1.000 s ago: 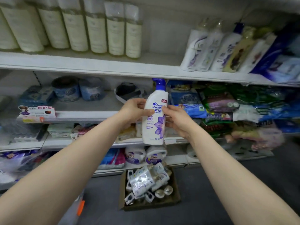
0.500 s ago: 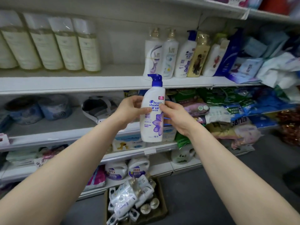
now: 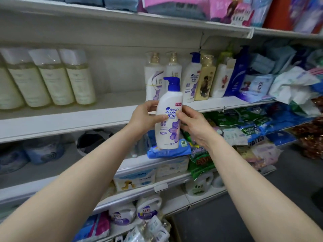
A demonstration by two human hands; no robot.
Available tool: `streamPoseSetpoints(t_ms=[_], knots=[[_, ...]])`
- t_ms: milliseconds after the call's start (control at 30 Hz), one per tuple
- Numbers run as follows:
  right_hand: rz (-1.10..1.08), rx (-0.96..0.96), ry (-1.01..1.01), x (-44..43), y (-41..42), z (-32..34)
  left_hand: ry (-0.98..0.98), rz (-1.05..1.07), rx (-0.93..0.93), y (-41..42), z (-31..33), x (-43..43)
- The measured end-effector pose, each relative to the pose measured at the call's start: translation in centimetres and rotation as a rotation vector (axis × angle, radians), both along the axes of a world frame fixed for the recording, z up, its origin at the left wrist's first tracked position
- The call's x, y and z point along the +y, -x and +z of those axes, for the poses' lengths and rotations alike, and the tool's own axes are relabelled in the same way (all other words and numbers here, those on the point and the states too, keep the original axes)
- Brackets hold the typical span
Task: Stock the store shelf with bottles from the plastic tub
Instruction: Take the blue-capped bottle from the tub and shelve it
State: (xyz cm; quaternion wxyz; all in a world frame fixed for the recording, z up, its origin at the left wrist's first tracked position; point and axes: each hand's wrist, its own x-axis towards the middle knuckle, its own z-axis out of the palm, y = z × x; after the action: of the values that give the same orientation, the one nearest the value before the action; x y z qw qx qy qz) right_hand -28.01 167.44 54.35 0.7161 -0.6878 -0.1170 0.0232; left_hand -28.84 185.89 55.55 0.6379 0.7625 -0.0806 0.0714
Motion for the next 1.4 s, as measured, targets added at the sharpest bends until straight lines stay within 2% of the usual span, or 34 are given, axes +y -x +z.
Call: streamPoseSetpoints(t_ms=[200, 633, 1067, 1400], knots=[[-0.013, -0.09, 0.025, -3.1, -4.4, 2.5, -0.022, 0.025, -0.087, -4.5, 2.2, -3.0], [0.058, -0.128, 0.08, -12.2, -14.2, 5.5, -0.04, 0.106, -0.166, -13.5, 4.4, -12.2], [0.084, -0.095, 0.085, -15.1, -20.0, 3.3, -0.164, 0.263, -0.228, -17.2, 3.1, -16.4], [-0.079, -0.324, 0.322, -14.7, -19.8, -0.9, -0.37, 0.418, -0.375, -17.2, 0.2, -16.8]])
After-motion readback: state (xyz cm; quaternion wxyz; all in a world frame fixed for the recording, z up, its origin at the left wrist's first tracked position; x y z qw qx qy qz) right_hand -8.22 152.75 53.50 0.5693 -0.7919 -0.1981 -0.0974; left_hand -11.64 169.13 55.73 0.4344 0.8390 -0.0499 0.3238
